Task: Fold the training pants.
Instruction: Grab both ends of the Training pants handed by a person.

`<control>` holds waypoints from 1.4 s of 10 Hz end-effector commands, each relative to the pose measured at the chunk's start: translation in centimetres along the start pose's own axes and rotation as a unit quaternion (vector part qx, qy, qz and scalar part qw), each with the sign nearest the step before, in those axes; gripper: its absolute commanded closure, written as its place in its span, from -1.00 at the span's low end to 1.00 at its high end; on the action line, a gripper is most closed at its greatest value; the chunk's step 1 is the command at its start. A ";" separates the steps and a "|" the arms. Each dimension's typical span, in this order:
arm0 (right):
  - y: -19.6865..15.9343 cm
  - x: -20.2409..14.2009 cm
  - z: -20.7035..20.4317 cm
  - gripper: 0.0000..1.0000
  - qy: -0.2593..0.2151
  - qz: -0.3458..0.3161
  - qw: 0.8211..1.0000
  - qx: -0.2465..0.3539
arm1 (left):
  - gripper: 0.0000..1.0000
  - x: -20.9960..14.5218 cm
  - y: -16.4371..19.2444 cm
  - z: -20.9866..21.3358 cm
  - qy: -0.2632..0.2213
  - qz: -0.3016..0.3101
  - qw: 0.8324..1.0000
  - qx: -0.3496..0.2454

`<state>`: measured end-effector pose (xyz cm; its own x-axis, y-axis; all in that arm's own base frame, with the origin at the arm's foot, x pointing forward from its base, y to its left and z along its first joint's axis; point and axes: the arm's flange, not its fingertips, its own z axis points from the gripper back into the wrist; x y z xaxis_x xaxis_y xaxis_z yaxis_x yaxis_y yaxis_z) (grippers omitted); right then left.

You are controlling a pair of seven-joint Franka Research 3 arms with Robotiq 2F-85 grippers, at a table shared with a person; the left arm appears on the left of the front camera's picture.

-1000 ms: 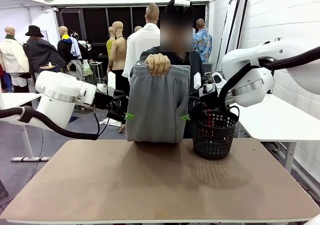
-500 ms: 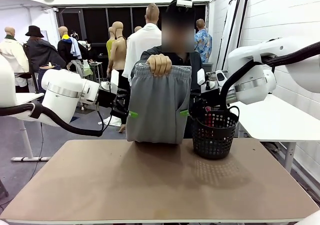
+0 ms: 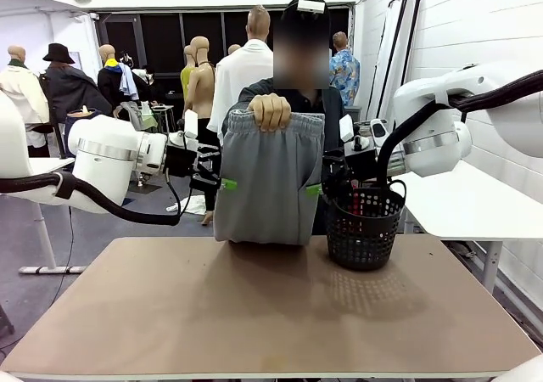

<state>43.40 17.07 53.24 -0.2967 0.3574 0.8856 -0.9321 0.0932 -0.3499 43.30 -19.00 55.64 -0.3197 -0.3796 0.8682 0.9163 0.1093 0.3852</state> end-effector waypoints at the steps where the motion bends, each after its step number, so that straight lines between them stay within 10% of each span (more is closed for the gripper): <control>1: -0.4 -0.3 -0.5 -1.00 -0.033 0.008 0.999 -0.001 | -1.00 0.2 -0.1 0.0 -0.024 -0.008 1.000 0.014; 14: -0.1 3.3 -1.5 -1.00 -0.110 -0.013 0.992 0.066 | -1.00 3.2 -0.7 0.6 -0.049 0.035 0.998 -0.009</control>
<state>42.05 19.29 55.44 -0.3250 0.1799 0.9285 -0.9456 -0.0435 -0.3225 41.76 -19.65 57.91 -0.2909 -0.3036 0.9073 0.9353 0.1092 0.3365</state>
